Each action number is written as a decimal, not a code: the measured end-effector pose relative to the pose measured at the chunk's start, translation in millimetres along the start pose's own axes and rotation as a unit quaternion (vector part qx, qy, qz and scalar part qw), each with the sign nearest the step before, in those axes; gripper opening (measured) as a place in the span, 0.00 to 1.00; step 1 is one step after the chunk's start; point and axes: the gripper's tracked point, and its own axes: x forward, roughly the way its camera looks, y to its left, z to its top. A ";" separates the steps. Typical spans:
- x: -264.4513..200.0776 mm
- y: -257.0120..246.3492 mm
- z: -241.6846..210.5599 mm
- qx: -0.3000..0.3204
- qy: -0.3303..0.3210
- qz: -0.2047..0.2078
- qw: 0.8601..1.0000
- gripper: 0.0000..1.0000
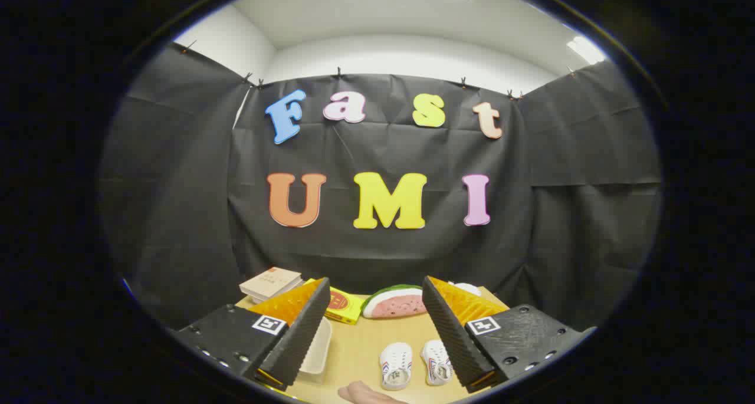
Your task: Open the storage box then place both shoes into the box .Put the left shoe in first, then the right shoe, with the right side of both shoes facing outward in a uniform manner.
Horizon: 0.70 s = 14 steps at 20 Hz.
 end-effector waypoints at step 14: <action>0.3 -75.0 -11.8 0.014 -0.001 -0.011 1.000 0.95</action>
